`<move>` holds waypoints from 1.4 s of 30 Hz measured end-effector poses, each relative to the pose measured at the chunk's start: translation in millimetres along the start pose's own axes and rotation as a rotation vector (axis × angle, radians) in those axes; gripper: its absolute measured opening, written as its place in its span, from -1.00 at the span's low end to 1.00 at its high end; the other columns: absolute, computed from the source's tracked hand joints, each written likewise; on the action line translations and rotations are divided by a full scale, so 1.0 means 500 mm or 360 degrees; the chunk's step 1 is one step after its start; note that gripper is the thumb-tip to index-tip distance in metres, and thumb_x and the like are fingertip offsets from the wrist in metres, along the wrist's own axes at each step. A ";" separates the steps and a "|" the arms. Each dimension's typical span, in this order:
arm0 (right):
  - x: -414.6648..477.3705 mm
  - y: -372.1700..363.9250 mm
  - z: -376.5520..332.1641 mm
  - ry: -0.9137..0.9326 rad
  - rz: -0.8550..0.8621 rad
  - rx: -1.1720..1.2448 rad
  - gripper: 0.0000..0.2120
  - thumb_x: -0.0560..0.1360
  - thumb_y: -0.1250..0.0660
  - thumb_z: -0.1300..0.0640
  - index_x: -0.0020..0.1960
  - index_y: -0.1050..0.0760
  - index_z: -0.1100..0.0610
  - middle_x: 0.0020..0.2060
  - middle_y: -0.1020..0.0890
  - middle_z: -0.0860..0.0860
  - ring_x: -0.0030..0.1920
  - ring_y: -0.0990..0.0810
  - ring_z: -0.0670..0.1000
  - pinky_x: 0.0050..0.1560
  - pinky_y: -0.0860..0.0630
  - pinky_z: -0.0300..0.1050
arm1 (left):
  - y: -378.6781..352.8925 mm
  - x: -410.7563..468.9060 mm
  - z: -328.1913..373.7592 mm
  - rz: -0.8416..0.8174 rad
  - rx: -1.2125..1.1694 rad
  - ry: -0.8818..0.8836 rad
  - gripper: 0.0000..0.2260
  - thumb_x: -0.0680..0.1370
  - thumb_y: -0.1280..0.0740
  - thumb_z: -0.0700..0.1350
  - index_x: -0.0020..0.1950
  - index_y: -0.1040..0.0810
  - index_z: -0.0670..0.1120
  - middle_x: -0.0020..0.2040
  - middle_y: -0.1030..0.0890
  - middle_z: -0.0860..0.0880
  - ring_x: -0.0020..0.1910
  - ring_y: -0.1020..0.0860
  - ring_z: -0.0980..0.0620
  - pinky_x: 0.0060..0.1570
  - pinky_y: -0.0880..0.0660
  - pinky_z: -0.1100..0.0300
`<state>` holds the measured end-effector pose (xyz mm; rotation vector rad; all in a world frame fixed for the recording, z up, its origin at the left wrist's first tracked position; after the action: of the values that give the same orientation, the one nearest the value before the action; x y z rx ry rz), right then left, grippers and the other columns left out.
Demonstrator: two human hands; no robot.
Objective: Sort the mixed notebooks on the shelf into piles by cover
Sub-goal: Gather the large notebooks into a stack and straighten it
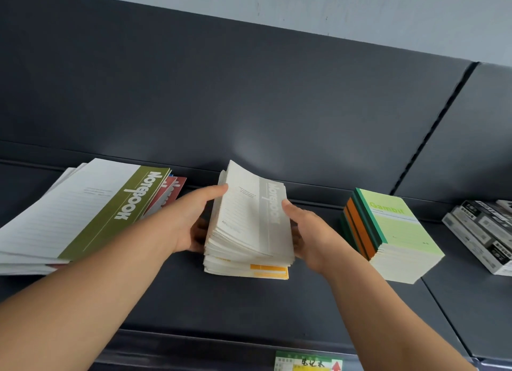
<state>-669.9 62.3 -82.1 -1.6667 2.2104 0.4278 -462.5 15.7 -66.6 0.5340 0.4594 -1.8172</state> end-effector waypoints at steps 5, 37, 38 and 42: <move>0.016 0.006 0.003 -0.0114 0.0030 -0.0072 -0.36 0.31 -0.53 -0.10 0.30 -0.48 0.13 0.06 -0.69 0.08 0.00 -0.71 0.16 0.00 -0.65 0.09 | 0.000 0.018 -0.001 0.0052 0.0101 0.0128 -0.36 0.23 -0.55 0.26 0.18 -0.53 -0.05 0.08 -0.63 -0.15 -0.02 -0.61 -0.16 -0.06 -0.52 -0.07; -0.014 -0.016 -0.134 0.0794 -0.0600 0.0245 -0.36 0.31 -0.39 0.39 0.37 -0.40 0.18 0.25 -0.60 0.20 0.24 -0.58 0.24 0.20 -0.56 0.12 | -0.023 -0.034 0.093 -0.0365 0.0337 -0.0902 -0.14 0.19 -0.53 -0.19 0.44 -0.31 0.12 0.24 -0.60 0.14 0.27 -0.52 0.12 0.29 -0.42 0.13; -0.016 -0.020 -0.128 0.0803 -0.0616 0.0209 -0.37 0.30 -0.37 0.39 0.35 -0.41 0.16 0.24 -0.60 0.20 0.24 -0.58 0.24 0.20 -0.57 0.10 | -0.028 -0.039 0.096 -0.0409 0.0352 -0.0917 -0.09 0.16 -0.55 -0.16 0.46 -0.29 0.13 0.26 -0.59 0.16 0.28 -0.52 0.13 0.27 -0.42 0.16; -0.027 -0.036 -0.124 0.0793 -0.0717 0.0195 -0.22 0.27 -0.46 0.30 0.45 -0.29 0.13 0.31 -0.55 0.21 0.31 -0.53 0.24 0.28 -0.52 0.19 | -0.035 -0.052 0.115 -0.0487 0.0260 -0.0983 -0.04 0.11 -0.54 -0.10 0.46 -0.26 0.19 0.27 -0.57 0.20 0.28 -0.50 0.20 0.17 -0.43 0.30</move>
<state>-654.6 42.0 -21.1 -2.3035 2.0049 -0.2627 -479.7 9.1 -4.0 -0.0122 -0.0360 -2.2032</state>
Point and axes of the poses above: each hand's wrist, its own x-axis towards the middle knuckle, its own y-axis out of the back of the hand, z = x × y, the point moved 9 cm from there along x, towards the middle knuckle
